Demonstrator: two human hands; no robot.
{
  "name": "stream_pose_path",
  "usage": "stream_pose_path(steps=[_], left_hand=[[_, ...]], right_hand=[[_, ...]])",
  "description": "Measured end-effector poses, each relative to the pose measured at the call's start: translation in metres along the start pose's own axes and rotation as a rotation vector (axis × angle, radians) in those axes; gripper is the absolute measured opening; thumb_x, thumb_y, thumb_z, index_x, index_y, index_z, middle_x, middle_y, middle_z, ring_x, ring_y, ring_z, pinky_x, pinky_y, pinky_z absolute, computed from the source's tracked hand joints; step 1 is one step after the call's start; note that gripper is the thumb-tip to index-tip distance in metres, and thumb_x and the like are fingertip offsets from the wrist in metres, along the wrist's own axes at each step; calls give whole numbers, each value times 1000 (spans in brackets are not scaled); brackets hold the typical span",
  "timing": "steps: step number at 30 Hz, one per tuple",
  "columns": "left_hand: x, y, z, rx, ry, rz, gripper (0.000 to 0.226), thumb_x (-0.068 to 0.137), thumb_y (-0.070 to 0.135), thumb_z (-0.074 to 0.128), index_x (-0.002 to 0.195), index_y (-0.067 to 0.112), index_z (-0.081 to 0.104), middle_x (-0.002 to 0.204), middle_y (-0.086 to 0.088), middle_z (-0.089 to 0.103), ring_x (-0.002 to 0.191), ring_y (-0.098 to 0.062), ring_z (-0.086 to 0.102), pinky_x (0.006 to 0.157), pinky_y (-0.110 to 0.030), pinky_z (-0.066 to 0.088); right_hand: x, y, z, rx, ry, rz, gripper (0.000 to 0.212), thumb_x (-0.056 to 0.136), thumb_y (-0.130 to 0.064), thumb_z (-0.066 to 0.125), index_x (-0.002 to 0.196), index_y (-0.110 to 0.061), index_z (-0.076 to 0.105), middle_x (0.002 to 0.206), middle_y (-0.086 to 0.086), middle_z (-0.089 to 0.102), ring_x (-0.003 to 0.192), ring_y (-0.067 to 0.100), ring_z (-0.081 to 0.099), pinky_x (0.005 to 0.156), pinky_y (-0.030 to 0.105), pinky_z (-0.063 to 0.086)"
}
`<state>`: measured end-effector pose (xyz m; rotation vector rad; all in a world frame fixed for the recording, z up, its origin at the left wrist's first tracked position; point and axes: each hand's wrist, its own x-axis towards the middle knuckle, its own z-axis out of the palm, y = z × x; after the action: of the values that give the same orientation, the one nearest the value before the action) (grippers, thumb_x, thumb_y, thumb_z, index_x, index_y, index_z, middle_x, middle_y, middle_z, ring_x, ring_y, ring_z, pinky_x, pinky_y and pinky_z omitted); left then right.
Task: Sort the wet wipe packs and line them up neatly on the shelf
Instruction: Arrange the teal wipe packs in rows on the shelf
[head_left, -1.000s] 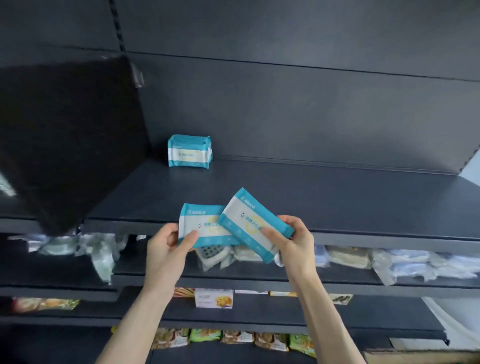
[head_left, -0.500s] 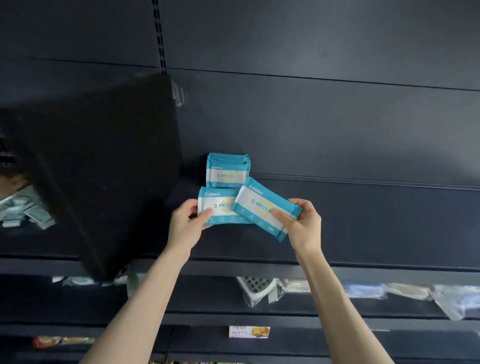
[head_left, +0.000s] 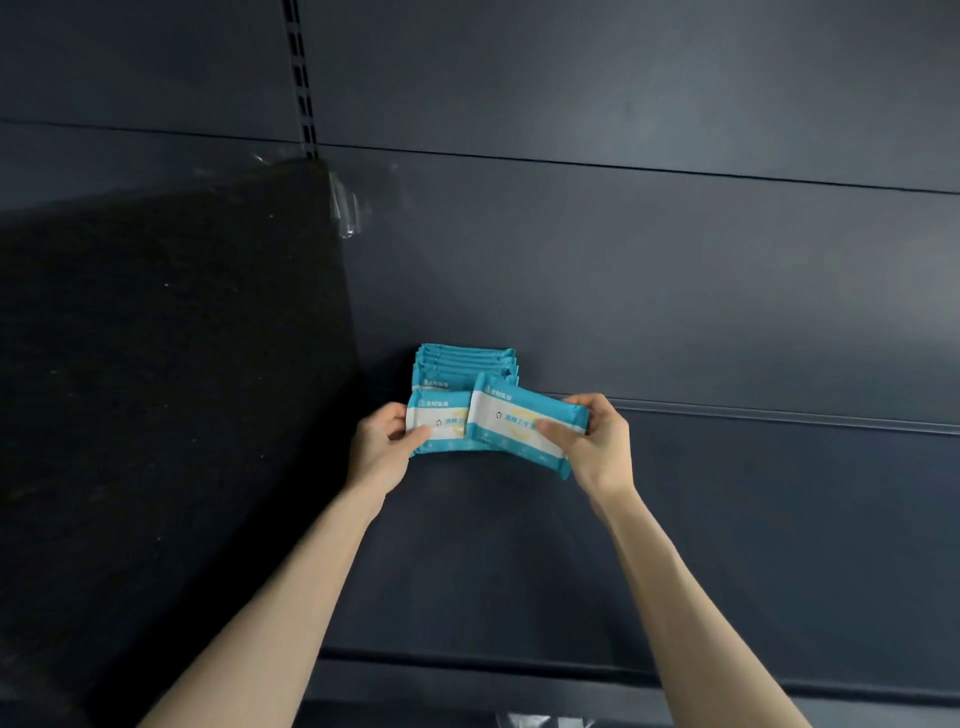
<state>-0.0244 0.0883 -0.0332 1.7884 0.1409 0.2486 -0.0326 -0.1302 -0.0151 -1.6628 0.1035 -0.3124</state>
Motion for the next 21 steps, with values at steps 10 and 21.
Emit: stream_pose_path(steps=[10, 21], left_hand=[[20, -6, -11, 9, -160, 7, 27, 78, 6, 74, 102, 14, 65, 94, 4, 69, 90, -7, 61, 76, -14, 45], [32, -10, -4, 106, -46, 169, 21, 71, 4, 79, 85, 8, 65, 81, 5, 69, 69, 6, 62, 63, -9, 48]], right_hand=[[27, 6, 32, -212, -75, -133, 32, 73, -10, 81, 80, -31, 57, 99, 8, 65, 84, 18, 65, 65, 17, 52], [23, 13, 67, -409, -32, -178, 44, 75, -28, 80, 108, -17, 53, 105, -8, 53, 101, 16, 54, 86, 42, 49]])
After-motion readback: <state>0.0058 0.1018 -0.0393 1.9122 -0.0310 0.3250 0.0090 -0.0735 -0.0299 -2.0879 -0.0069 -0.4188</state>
